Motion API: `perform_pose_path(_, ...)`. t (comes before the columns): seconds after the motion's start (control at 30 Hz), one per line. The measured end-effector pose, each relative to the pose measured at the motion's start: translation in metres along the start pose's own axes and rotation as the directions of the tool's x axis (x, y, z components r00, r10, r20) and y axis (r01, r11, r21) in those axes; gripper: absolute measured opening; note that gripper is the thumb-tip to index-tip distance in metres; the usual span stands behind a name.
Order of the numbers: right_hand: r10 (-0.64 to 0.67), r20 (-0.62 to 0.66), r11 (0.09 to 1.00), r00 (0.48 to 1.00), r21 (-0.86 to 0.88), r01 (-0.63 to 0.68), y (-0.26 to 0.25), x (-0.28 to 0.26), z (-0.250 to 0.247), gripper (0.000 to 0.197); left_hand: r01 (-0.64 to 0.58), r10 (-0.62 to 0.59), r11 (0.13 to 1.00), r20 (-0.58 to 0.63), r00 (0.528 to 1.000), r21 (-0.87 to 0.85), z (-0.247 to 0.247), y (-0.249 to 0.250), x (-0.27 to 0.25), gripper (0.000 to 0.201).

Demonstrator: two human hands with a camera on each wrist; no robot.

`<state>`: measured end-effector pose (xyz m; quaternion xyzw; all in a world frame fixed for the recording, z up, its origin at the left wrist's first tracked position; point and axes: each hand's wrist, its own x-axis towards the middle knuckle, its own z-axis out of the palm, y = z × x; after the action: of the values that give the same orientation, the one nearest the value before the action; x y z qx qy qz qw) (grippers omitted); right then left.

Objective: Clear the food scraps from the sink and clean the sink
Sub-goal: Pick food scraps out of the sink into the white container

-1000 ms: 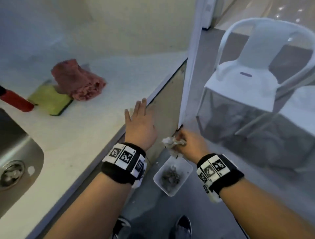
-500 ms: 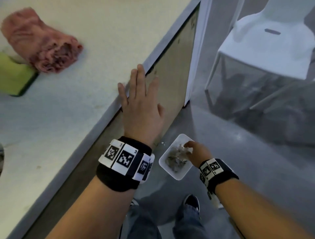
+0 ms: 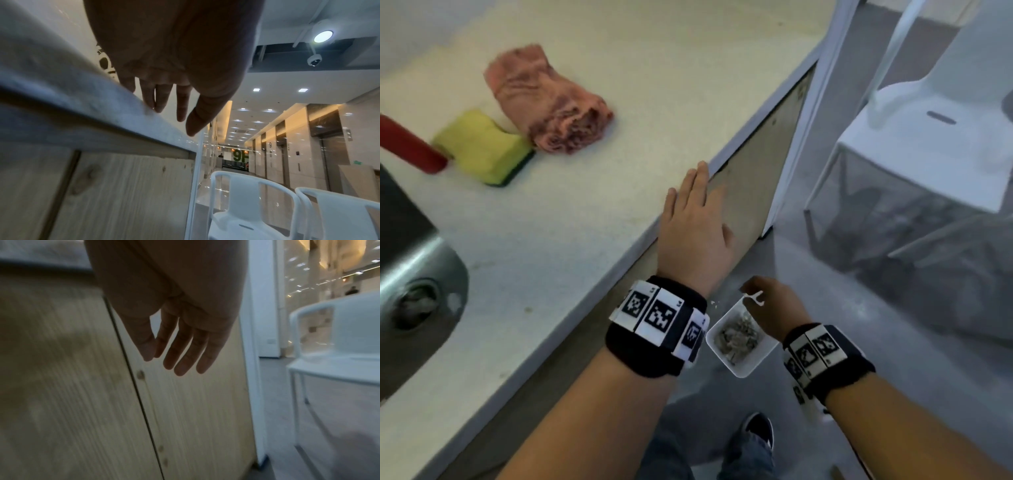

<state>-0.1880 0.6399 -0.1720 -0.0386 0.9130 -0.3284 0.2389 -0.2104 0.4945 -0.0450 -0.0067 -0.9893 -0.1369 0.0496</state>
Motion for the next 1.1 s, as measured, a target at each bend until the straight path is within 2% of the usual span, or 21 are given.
perform_pose_path(0.2, -0.273, 0.044, 0.959, 0.961, -0.067, 0.276, -0.110, -0.025, -0.043, 0.016, 0.142, -0.136, 0.975, 0.048, 0.990, -0.172, -0.061, -0.034, -0.029, 0.044)
perform_pose_path(0.37, -0.488, 0.105, 0.856, 0.867, -0.136, 0.499, -0.201, -0.043, -0.070, 0.010, 0.250, -0.256, 0.953, -0.014, 0.966, -0.172, -0.124, -0.083, -0.069, 0.041)
perform_pose_path(0.5, -0.613, 0.154, 0.759, 0.775, -0.156, 0.632, -0.280, -0.053, -0.066, 0.009, 0.377, -0.396, 0.906, -0.073, 0.915, -0.191, -0.175, -0.141, -0.100, 0.033)
perform_pose_path(0.6, -0.676, 0.186, 0.698, 0.713, -0.150, 0.700, -0.341, -0.055, -0.042, 0.008, 0.477, -0.498, 0.862, -0.105, 0.861, -0.174, -0.211, -0.194, -0.126, 0.030)
perform_pose_path(0.77, -0.728, 0.280, 0.618, 0.626, -0.129, 0.776, -0.435, -0.051, 0.022, 0.007, 0.617, -0.629, 0.773, -0.060, 0.775, -0.145, -0.248, -0.292, -0.168, 0.033)
perform_pose_path(0.97, -0.670, 0.389, 0.625, 0.633, -0.164, 0.763, -0.507, -0.035, 0.118, 0.010, 0.760, -0.763, 0.639, 0.022, 0.646, -0.121, -0.246, -0.398, -0.217, 0.035)
perform_pose_path(1.1, -0.623, 0.435, 0.621, 0.650, -0.229, 0.750, -0.527, -0.015, 0.178, 0.009, 0.803, -0.799, 0.585, 0.092, 0.594, -0.114, -0.222, -0.446, -0.240, 0.034)
